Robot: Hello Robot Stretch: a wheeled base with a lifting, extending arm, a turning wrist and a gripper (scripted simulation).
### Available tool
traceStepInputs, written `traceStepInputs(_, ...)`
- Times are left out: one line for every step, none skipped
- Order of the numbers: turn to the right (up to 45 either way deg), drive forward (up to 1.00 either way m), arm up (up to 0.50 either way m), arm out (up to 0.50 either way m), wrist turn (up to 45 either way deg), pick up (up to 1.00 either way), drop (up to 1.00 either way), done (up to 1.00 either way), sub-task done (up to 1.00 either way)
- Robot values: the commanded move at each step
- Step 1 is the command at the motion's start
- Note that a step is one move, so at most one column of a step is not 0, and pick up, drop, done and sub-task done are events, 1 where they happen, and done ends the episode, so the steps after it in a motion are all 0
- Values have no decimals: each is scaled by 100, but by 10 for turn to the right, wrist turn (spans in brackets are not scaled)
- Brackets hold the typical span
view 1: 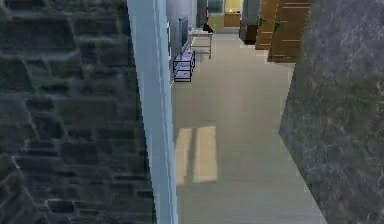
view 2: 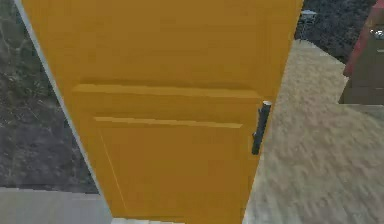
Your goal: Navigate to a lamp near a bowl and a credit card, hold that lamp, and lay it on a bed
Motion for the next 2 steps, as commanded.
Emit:
traceStepInputs(420,0,0,0,0,0,0,0,0)
traceStepInputs(0,40,0,0,0,0,0,0,0)
